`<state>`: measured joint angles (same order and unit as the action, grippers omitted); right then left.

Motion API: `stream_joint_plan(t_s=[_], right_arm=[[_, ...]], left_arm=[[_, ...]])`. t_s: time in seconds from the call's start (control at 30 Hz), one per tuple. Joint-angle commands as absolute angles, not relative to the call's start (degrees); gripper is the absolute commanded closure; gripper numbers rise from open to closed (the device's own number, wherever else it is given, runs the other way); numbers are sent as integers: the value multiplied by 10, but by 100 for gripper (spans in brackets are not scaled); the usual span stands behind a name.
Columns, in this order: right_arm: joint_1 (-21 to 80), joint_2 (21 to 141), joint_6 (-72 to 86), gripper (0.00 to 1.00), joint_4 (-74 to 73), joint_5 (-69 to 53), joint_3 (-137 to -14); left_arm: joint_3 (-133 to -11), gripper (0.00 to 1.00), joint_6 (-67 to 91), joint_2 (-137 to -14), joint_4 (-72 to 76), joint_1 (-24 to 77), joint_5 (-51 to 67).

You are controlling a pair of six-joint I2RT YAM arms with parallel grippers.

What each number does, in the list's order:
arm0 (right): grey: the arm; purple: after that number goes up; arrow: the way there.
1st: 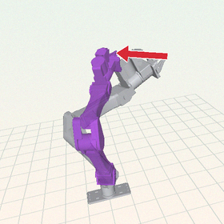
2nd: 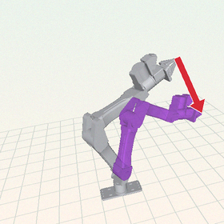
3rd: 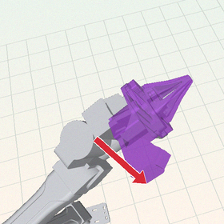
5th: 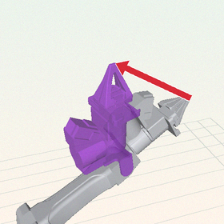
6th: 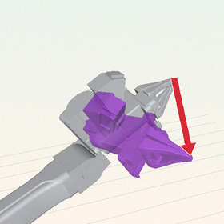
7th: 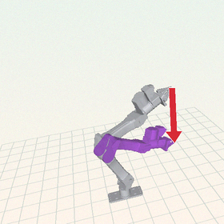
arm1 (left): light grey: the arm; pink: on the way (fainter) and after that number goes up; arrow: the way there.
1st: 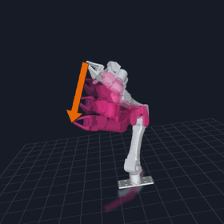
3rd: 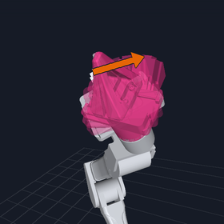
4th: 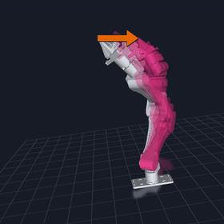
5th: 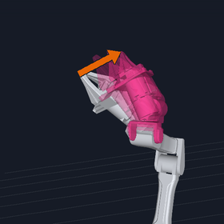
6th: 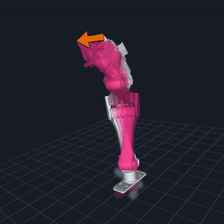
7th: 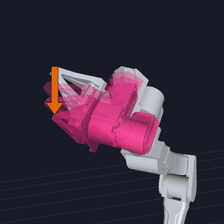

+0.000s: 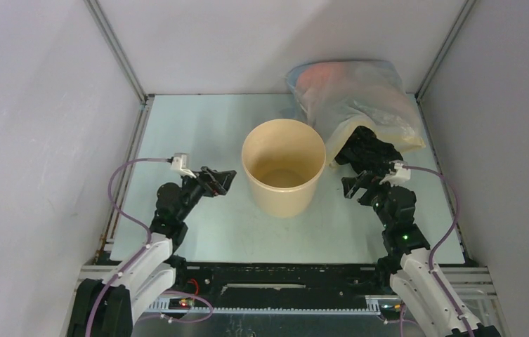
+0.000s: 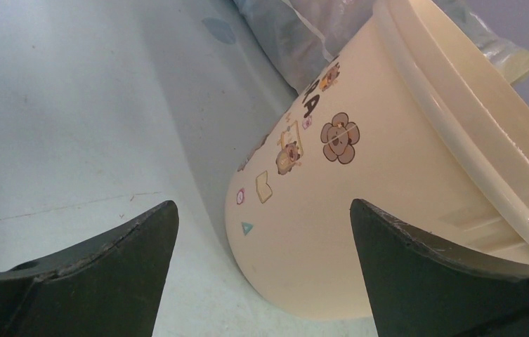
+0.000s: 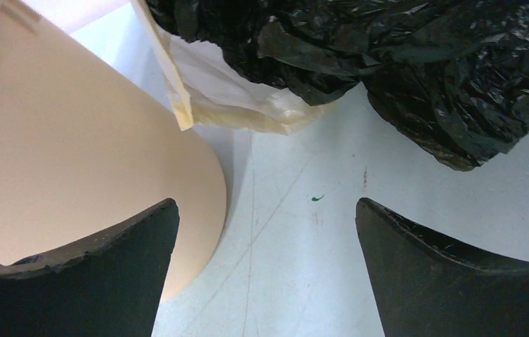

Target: Put the trash bags into the trash bin

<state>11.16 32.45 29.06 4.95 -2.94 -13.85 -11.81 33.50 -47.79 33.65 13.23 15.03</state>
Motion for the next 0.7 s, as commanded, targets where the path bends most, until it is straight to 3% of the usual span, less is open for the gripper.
stream_joint_plan(t_s=[0.0, 0.33, 0.67], right_arm=[[113, 331, 312, 0, 45, 37, -151], [104, 349, 477, 0, -22, 200, -168], [39, 416, 561, 2, -50, 191, -277]], left_arm=[[-144, 0, 333, -488, 368, 140, 183], [-152, 0, 320, -504, 380, 178, 185], [-143, 0, 326, -466, 380, 181, 177]])
